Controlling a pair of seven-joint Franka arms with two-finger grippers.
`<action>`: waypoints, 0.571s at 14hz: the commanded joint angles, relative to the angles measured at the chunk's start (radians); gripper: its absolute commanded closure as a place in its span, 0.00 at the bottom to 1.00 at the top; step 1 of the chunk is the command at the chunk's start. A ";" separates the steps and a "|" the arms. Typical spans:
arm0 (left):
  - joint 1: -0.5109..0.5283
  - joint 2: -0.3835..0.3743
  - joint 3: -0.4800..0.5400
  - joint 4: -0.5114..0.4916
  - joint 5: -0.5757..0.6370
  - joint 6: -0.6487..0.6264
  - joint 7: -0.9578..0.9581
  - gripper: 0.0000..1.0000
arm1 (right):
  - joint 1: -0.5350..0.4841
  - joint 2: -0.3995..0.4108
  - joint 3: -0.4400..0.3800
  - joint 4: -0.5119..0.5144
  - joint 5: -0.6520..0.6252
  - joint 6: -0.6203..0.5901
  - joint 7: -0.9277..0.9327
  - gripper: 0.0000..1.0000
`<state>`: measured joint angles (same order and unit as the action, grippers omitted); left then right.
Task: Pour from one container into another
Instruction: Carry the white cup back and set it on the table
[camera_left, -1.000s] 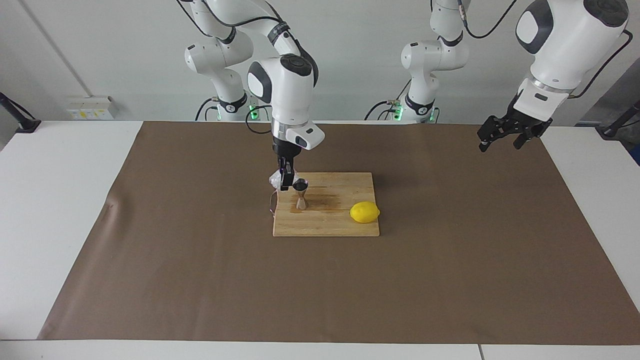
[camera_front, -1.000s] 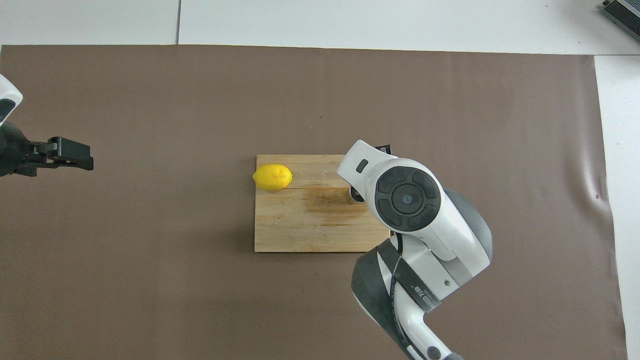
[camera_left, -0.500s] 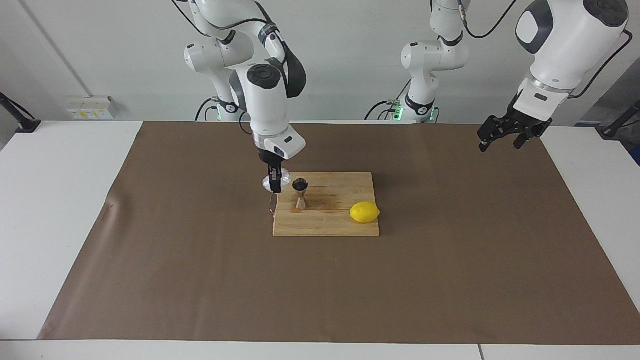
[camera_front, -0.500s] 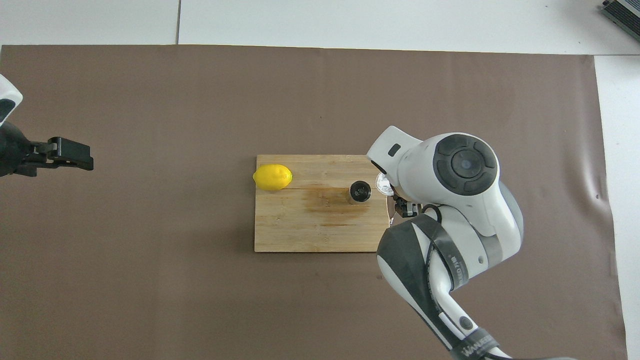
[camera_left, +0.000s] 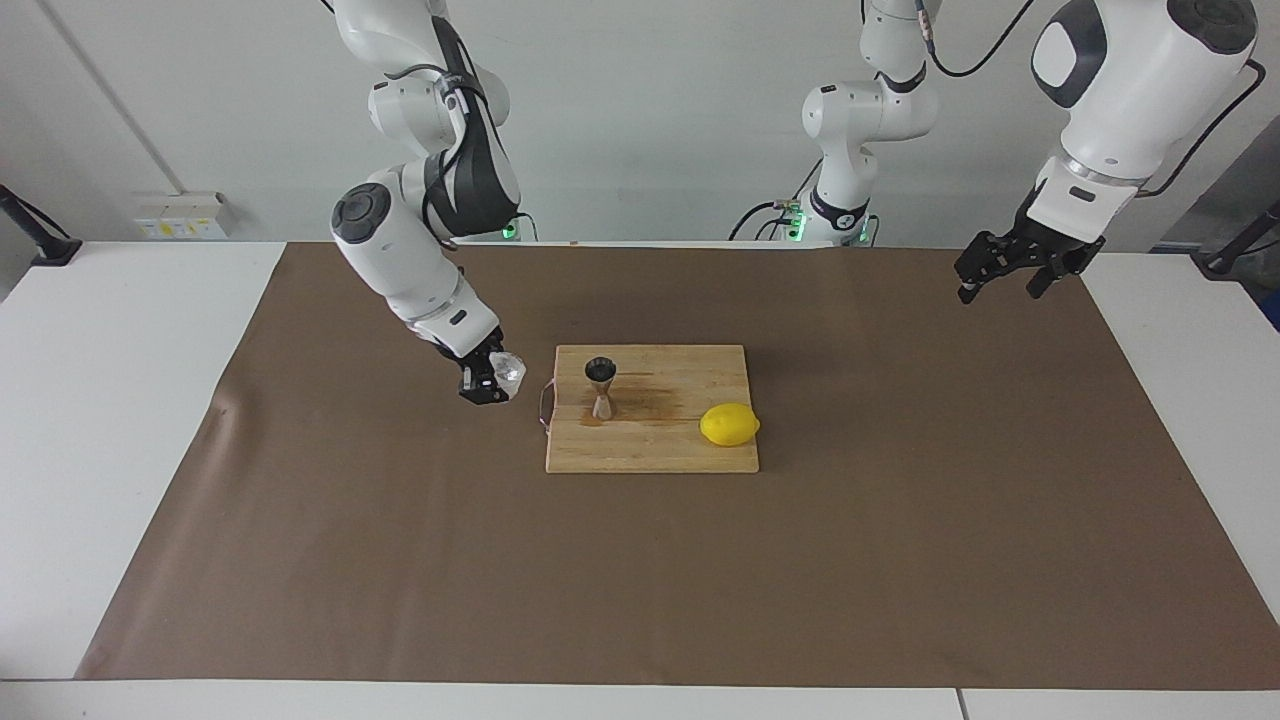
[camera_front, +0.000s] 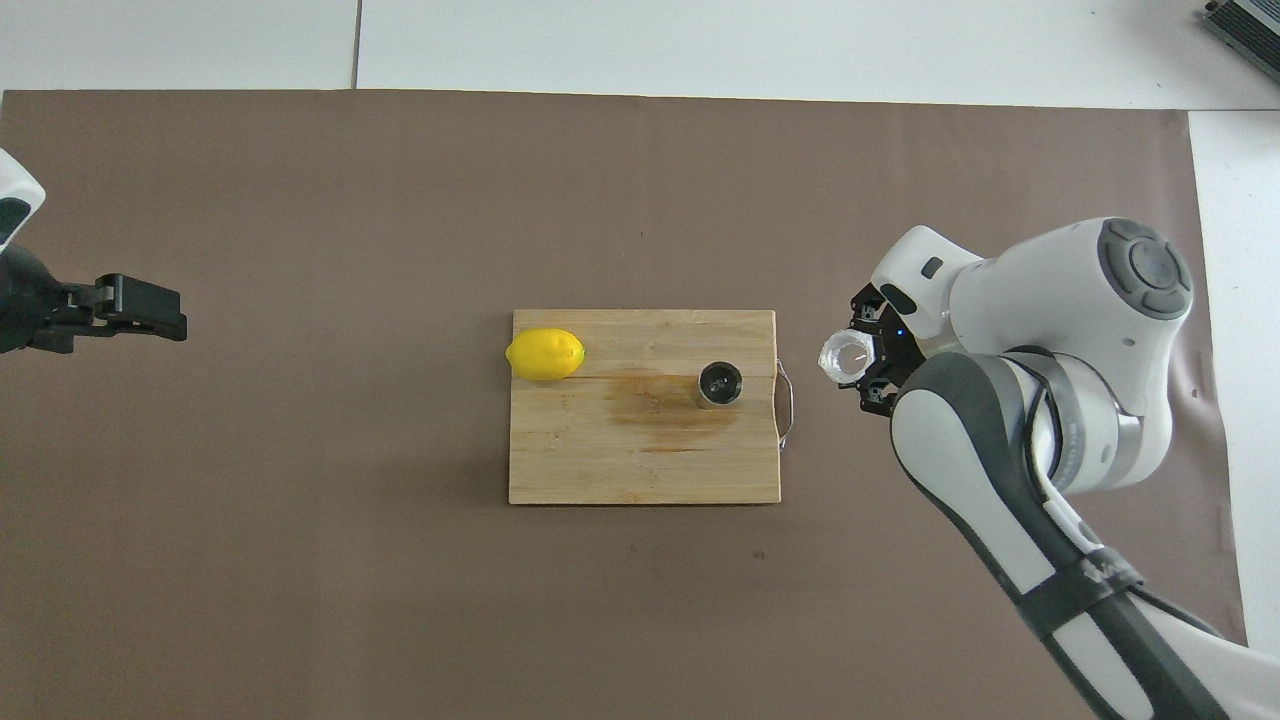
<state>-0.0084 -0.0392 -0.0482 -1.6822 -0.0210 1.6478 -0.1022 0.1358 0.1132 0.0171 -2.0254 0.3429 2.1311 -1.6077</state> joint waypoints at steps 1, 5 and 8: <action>0.007 -0.011 -0.002 -0.001 -0.005 -0.019 -0.001 0.00 | -0.076 -0.001 0.014 -0.058 0.120 0.021 -0.139 1.00; 0.007 -0.011 -0.002 -0.001 -0.005 -0.019 -0.001 0.00 | -0.160 0.023 0.014 -0.105 0.220 0.021 -0.299 1.00; 0.007 -0.011 -0.002 -0.001 -0.007 -0.019 -0.001 0.00 | -0.194 0.045 0.014 -0.125 0.269 0.020 -0.380 1.00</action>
<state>-0.0084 -0.0392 -0.0482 -1.6822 -0.0210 1.6476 -0.1022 -0.0286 0.1552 0.0167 -2.1238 0.5606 2.1320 -1.9242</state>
